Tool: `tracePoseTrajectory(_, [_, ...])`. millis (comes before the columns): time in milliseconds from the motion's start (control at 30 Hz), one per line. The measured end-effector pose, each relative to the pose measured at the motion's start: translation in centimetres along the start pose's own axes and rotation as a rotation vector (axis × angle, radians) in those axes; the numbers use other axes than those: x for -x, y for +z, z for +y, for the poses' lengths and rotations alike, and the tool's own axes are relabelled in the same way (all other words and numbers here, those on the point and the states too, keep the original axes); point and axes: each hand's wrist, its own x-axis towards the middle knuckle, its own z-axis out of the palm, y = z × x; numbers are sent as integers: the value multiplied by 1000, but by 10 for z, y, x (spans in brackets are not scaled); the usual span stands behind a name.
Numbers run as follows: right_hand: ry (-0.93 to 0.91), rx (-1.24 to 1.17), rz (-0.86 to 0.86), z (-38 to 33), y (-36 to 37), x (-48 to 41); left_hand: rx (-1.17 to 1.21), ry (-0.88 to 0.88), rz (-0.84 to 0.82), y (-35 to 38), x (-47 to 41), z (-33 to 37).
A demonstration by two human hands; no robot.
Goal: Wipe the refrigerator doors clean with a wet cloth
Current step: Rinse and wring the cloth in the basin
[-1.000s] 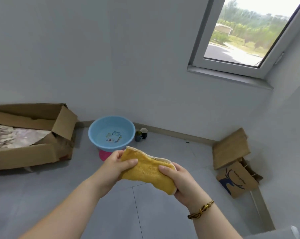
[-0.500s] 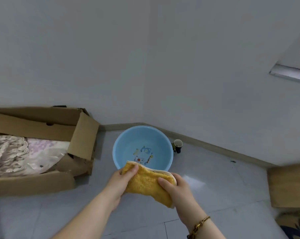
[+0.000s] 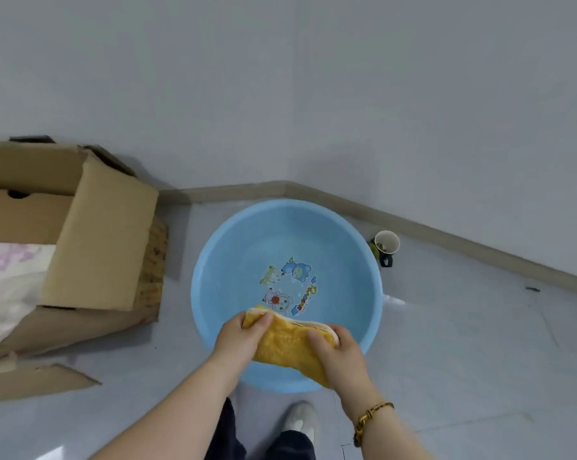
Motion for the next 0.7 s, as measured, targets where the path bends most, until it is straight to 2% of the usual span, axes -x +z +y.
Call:
tracePoseTrajectory(167, [102,-39,98,34,41,-104,-160,-29,58,32,-108,-36])
tracePoseTrajectory(233, [84,-3,147,45,53,-138,-236,-10,91,40,-142,-44])
tracePoseTrajectory(433, [-152,345,232,75,71,-205,-435,28,120,54,-206,-67])
tracePoseTrajectory(567, [-169,733,179,88,83,-225,-636,26,150,52,-230,-76])
tracePoseTrajectory(633, [-262,783,318,91,86,-229,-682,26,160,50,-232,-76])
tracePoseTrajectory(700, [-208,743,326,85,91,-230,-571,17,179,52,-232,-73])
